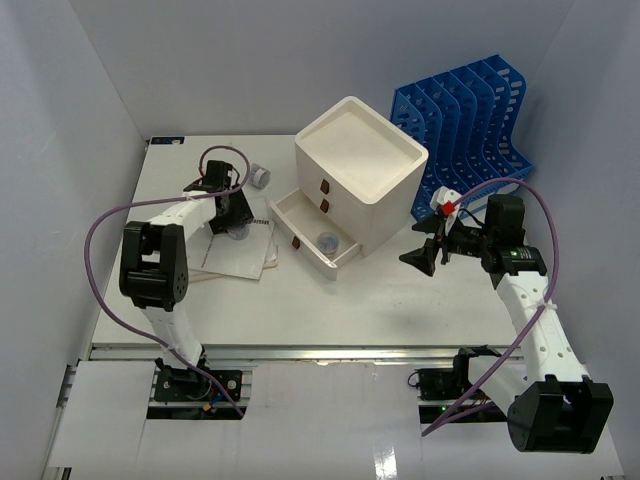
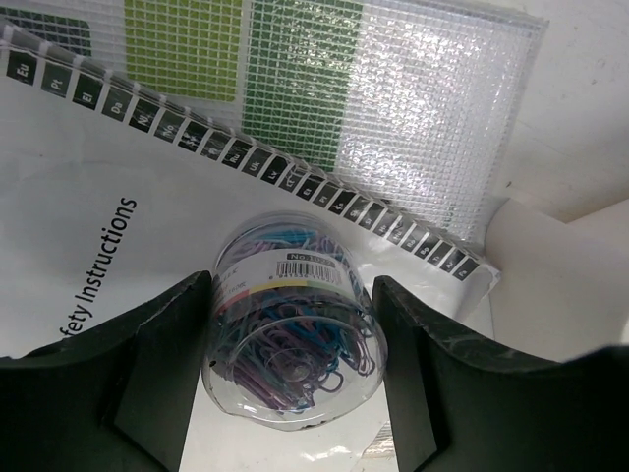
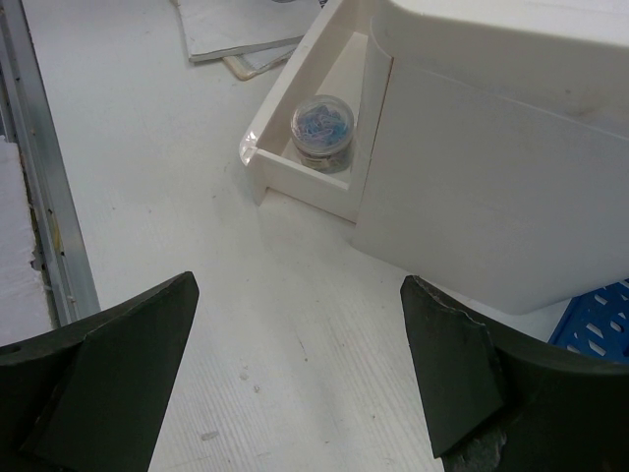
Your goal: Organize the desk
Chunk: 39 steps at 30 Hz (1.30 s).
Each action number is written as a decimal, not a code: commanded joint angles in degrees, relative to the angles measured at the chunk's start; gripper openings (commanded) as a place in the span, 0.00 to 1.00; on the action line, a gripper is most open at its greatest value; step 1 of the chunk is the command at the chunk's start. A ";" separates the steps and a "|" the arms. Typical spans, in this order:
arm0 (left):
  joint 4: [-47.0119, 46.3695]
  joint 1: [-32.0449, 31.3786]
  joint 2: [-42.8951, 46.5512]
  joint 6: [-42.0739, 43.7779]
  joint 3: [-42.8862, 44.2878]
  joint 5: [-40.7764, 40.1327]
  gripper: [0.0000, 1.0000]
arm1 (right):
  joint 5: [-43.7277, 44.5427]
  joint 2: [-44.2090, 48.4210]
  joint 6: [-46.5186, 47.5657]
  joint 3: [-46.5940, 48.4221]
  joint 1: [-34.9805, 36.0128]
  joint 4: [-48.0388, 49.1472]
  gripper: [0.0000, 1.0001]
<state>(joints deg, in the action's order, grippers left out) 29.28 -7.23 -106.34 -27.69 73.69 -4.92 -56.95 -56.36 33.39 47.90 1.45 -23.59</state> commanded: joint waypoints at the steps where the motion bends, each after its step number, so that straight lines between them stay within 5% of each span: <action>1: 1.66 -1.50 5.44 1.19 1.20 -2.17 0.22 | -0.44 0.20 -0.16 0.26 -0.31 1.18 0.90; 4: 0.52 -3.13 8.88 1.48 0.70 5.67 0.18 | -0.53 0.20 -0.25 0.35 -0.31 1.18 0.90; 8: -6.60 -4.78 14.34 -0.34 -1.29 25.59 0.10 | -0.32 0.11 -0.16 0.32 -0.31 1.18 0.90; 12: -9.28 -7.19 15.10 -4.69 0.62 30.04 0.08 | -0.18 0.11 -0.16 0.26 -0.33 1.18 0.90; 21: -9.95 -14.28 7.05 -7.87 7.66 27.26 0.12 | 0.01 0.20 -0.06 0.26 -0.33 1.27 0.90; 31: -6.93 -17.83 0.77 -4.12 12.63 16.13 0.26 | 0.01 0.44 0.17 0.33 -0.40 1.11 0.90; 39: -5.54 -19.39 -0.15 -1.91 12.41 16.39 0.44 | 0.08 0.20 0.13 0.32 -0.40 1.09 0.90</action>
<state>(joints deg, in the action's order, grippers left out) 23.06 -25.61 -107.37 -31.84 84.04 12.31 -56.71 -56.36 33.41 47.90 1.45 -23.59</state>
